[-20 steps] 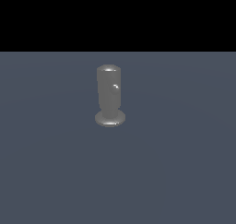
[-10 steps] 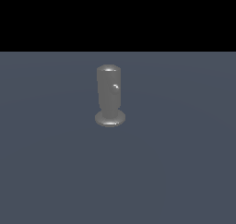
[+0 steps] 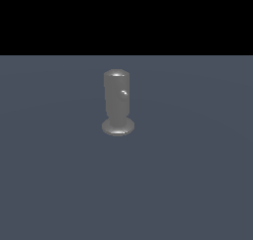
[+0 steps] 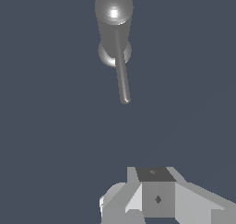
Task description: Turn on the faucet by rotating a designated handle.
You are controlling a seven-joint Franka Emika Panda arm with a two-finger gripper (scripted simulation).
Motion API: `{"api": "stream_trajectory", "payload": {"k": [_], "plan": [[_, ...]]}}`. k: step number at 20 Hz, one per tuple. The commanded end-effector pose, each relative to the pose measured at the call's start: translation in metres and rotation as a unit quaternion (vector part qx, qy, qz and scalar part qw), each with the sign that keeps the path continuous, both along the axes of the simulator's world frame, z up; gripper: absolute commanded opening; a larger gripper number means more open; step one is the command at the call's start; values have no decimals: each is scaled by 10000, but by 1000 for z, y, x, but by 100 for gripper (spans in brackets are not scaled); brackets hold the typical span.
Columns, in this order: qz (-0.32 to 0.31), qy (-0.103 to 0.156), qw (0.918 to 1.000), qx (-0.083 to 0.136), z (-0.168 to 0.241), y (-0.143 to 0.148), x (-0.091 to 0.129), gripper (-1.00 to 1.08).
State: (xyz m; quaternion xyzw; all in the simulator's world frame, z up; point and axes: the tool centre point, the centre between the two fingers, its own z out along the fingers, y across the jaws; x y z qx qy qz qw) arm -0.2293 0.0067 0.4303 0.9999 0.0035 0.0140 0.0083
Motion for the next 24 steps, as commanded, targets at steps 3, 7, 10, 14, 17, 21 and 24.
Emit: {"api": "stream_trajectory", "payload": {"k": [3, 7, 10, 14, 17, 21, 24], "plan": [[106, 28, 9999, 14, -39, 8, 12, -100], [202, 51, 9998, 27, -73, 16, 23, -100], [271, 68, 9996, 36, -98, 22, 31, -100], [363, 91, 9993, 48, -131, 30, 42, -100], [425, 106, 9990, 56, -153, 36, 49, -100], [493, 122, 9987, 66, -177, 42, 58, -100], [533, 131, 9985, 71, -191, 46, 63, -100]]}}
